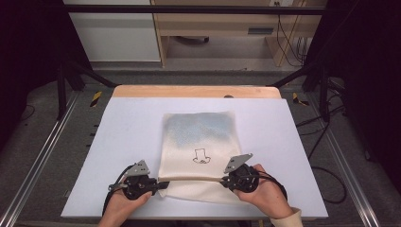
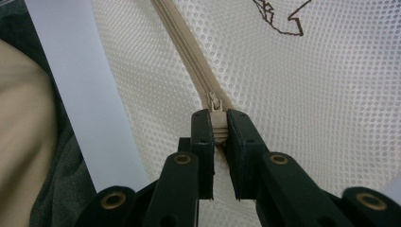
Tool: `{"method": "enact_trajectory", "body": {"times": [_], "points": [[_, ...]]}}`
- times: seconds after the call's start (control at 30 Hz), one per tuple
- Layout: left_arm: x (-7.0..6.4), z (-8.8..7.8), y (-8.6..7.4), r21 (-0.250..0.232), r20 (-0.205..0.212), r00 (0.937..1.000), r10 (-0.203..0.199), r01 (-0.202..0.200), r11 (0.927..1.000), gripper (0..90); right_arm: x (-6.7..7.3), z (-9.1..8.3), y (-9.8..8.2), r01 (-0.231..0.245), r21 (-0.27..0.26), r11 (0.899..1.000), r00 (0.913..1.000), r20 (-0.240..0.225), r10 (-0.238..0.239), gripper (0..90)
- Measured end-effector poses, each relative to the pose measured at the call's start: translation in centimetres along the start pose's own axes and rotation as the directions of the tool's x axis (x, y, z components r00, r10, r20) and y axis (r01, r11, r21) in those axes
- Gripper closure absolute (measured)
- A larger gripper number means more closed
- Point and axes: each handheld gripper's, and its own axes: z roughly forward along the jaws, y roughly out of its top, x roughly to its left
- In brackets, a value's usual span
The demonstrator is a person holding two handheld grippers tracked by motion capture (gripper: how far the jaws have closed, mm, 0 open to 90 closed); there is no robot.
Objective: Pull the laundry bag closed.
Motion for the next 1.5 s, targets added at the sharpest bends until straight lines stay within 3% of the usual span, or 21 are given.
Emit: {"method": "enact_trajectory", "body": {"times": [1.5], "points": [[0.3, -0.3, 0.0, -0.008, 0.000, 0.9999, -0.012, 0.012, 0.9999, 81.7, -0.7, -0.7, -2.4, -0.058, -0.011, 0.998, 0.9980, 0.025, 0.059, 82.0]]}}
